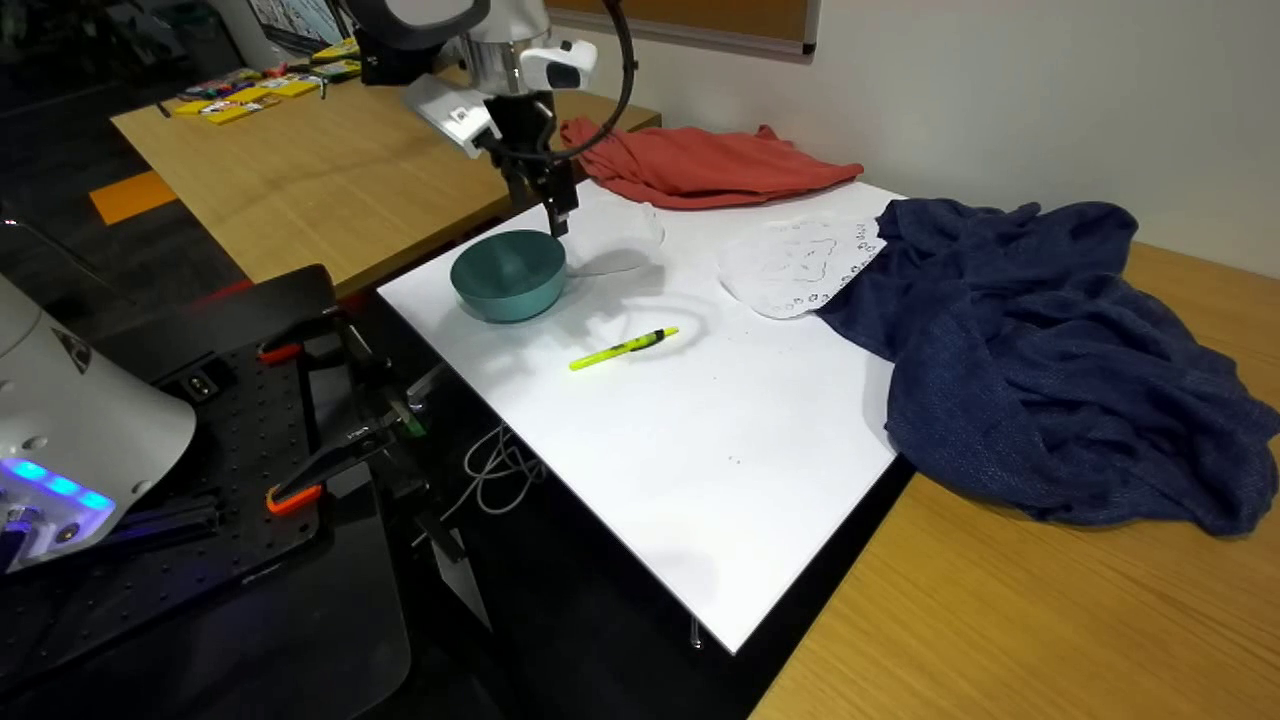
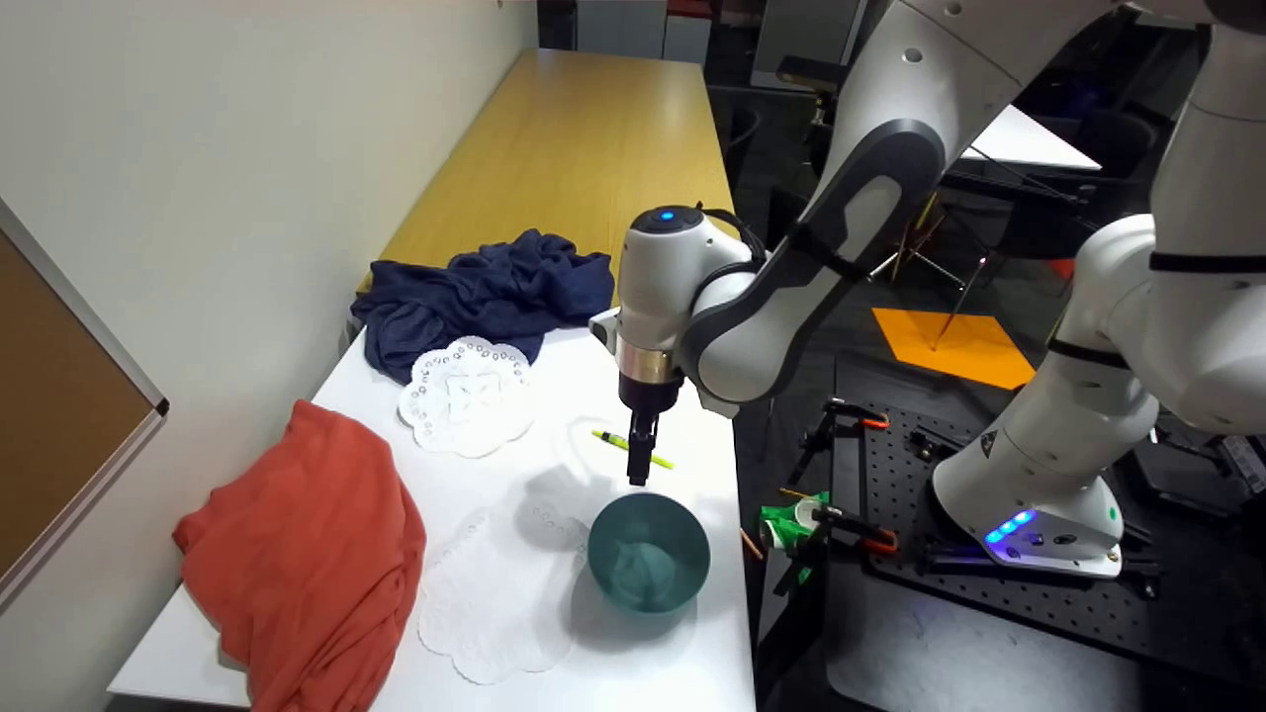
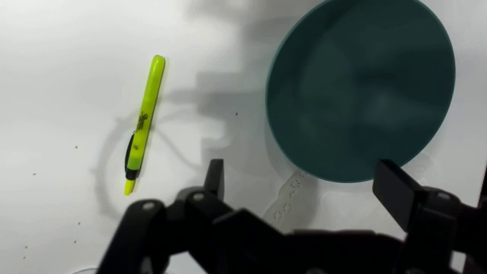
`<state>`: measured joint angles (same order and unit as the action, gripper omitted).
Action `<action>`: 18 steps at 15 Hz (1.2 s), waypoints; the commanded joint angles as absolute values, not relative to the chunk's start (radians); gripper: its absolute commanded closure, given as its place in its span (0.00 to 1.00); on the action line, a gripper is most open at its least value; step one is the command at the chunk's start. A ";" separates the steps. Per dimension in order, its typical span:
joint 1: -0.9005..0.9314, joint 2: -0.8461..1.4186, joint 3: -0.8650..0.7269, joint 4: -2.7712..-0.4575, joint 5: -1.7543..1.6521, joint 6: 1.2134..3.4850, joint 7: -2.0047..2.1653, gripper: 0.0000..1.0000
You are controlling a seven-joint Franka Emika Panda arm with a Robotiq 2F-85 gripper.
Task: Move the blue bowl to the right
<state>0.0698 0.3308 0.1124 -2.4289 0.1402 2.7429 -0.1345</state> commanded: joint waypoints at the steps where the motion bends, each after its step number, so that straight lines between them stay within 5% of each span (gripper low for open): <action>1: 0.014 0.429 0.158 -2.385 0.171 2.798 -0.174 0.00; 12: -0.130 0.641 0.277 -2.309 0.177 2.847 -0.177 0.00; 13: -0.139 0.651 0.282 -2.304 0.175 2.849 -0.177 0.25; 18: -0.171 0.675 0.302 -2.287 0.173 2.847 -0.176 0.59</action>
<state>-0.1367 0.6588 0.2741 -2.3017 0.1443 2.8279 -0.1350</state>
